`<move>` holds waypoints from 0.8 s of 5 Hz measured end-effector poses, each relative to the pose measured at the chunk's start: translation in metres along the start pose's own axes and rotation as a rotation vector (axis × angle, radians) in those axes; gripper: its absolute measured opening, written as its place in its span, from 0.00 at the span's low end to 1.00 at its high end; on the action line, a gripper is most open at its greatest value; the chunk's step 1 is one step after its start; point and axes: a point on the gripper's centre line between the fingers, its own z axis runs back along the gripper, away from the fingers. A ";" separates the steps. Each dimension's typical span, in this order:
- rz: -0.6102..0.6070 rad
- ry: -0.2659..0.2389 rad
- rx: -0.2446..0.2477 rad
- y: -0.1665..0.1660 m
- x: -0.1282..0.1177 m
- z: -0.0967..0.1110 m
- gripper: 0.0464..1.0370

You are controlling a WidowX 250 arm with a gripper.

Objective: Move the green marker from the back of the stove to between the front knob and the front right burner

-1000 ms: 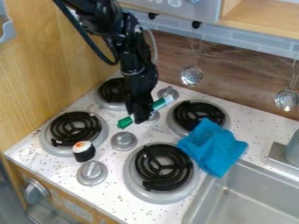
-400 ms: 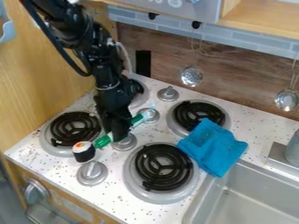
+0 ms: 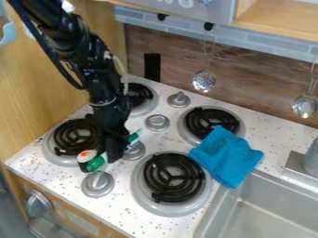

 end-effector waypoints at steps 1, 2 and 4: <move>0.068 0.032 -0.003 -0.002 -0.005 0.001 0.32; 0.065 0.057 -0.011 -0.011 -0.001 -0.004 0.32; 0.060 0.120 -0.041 -0.027 0.011 -0.019 0.36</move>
